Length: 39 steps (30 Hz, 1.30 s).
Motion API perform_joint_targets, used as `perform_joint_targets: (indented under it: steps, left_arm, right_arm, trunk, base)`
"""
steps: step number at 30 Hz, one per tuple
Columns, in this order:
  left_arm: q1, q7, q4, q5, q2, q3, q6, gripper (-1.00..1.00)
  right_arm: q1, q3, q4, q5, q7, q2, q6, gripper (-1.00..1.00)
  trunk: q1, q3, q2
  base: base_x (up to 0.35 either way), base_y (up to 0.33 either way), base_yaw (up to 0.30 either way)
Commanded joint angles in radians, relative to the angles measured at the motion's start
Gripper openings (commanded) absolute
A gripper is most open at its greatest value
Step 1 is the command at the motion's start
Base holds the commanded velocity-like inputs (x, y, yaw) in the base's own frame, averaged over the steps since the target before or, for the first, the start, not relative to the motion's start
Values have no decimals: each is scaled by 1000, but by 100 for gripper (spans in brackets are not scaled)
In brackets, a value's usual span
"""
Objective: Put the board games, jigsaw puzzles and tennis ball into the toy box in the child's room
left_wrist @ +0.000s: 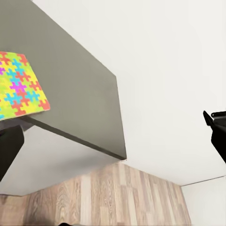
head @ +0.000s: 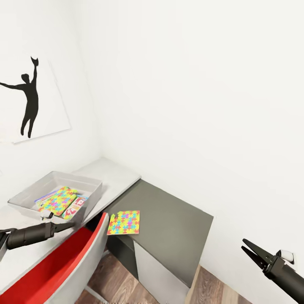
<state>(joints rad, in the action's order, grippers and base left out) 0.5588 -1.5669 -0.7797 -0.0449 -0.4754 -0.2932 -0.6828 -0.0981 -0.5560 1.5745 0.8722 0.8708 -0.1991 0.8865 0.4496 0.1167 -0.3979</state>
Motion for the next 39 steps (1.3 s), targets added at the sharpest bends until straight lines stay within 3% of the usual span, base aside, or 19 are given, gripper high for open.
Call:
perform_joint_targets:
  steps: [1, 18, 25, 39]
  left_arm:
    - [1, -4, 0, 0, 0, 0, -11, 100]
    - [1, -4, 0, 0, -5, -7, -11, 100]
    - [0, -4, 0, 0, -9, -38, -11, 100]
    - [0, -4, 0, 0, -9, -56, -11, 100]
  right_arm:
    - [0, -1, 1, 2, 1, 0, 5, 100]
    - [0, 0, 2, 2, 1, 0, 5, 100]
    - [0, 42, 1, 1, -1, 0, 1, 100]
    - [0, 51, 1, 1, -4, 0, 0, 100]
  trunk:
    - [0, 2, -2]
    - [0, 2, -2]
    - [0, 2, -2]
    - [0, 2, -2]
  base:
    - [-130, 73, 292]
    - [-98, 11, 292]
    - [-90, 0, 292]
    - [-74, 0, 292]
